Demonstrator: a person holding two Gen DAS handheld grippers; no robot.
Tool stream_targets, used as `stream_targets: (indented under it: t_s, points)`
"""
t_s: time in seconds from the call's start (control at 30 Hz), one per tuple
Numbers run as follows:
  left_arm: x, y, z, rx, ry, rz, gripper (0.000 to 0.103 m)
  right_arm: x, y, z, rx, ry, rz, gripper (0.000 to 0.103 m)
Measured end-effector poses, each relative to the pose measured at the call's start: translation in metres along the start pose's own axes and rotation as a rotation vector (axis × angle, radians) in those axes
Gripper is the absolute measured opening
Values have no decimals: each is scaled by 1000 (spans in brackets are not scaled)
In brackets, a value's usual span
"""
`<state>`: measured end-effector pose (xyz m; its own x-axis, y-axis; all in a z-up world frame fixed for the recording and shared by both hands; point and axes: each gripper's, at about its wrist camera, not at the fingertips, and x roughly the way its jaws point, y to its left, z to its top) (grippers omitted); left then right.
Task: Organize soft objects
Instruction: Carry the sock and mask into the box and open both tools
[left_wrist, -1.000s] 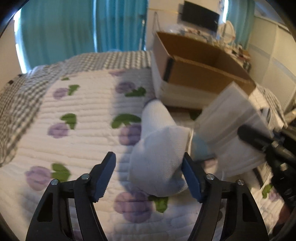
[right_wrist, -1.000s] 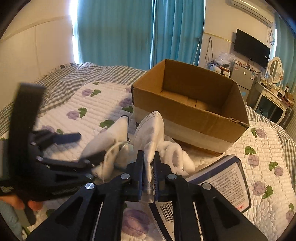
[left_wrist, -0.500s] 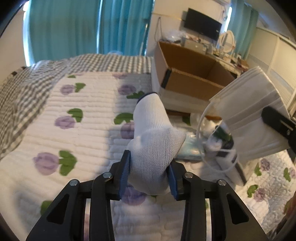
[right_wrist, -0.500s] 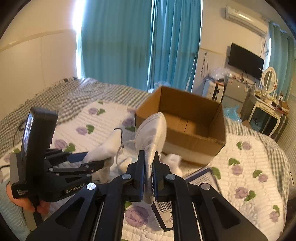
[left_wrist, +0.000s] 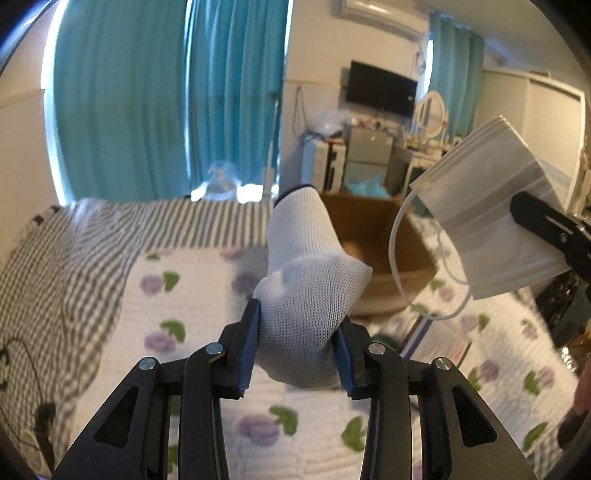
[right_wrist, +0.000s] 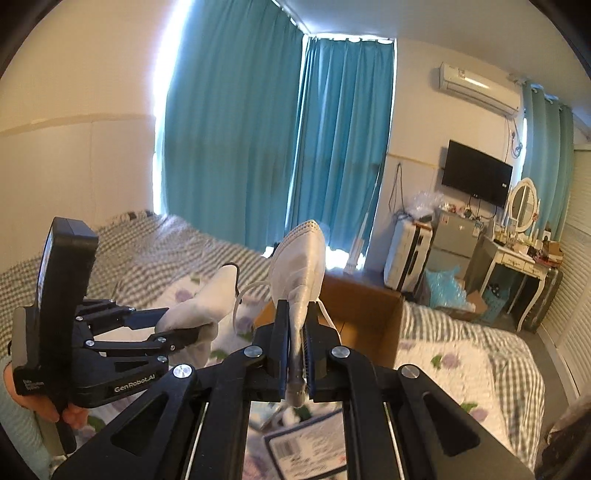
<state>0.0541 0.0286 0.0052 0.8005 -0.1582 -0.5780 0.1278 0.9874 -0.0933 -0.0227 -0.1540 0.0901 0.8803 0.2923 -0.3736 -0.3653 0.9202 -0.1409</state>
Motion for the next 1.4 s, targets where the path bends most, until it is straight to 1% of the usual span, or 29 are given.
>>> stream_targets:
  t_s: [0.1,0.2,0.27,0.37,0.47,0.53,0.67,0.77,0.9,0.93,1.0,1.07,1.1,1.13,1.17,1.2,1.23,1.3,1.37,1.4]
  points:
    - [1,-7,19,29,-22,7,36,6,-11,21,-19,-19,-21,7]
    - [9,-13,36,48,-27,8,36,20,-23,35,-12,-23,-24,7]
    - [16,-18,46,61,-33,6,36,40,-33,44,-1,-12,-20,7]
    - [31,-26,58,79,-35,-5,36,70,-45,47,-8,18,-32,7]
    - [57,-33,66,88,-15,-18,36,106,-63,41,14,66,-19,7]
    - [80,-38,69,98,5,-21,36,133,-75,33,37,103,-5,7]
    - [116,-46,67,113,35,-38,36,184,-92,9,40,184,-8,7]
    - [144,-47,61,123,68,-23,36,215,-102,-11,53,233,-5,7]
    - [161,-54,55,142,73,-25,38,231,-113,-33,66,270,-6,7]
    - [164,-55,54,141,72,-24,41,233,-117,-37,74,272,-6,7]
    - [166,-59,53,145,72,-21,43,232,-123,-40,92,270,-9,7]
    - [163,-63,51,147,79,-4,56,226,-126,-39,98,267,-18,7]
    - [158,-65,51,148,70,9,62,223,-127,-36,99,263,-26,13]
    - [154,-66,51,150,60,23,74,219,-126,-33,101,259,-38,28]
    - [150,-67,51,149,50,34,80,215,-127,-30,103,254,-47,37]
    - [144,-65,52,146,34,47,81,208,-128,-27,108,240,-59,51]
    - [135,-64,53,142,17,58,81,197,-129,-23,116,224,-69,55]
    - [119,-60,57,133,2,68,81,180,-130,-15,123,215,-84,56]
    - [99,-58,60,132,-18,80,81,156,-129,-5,111,197,-94,64]
    - [90,-59,61,135,-30,89,81,145,-127,0,104,188,-99,70]
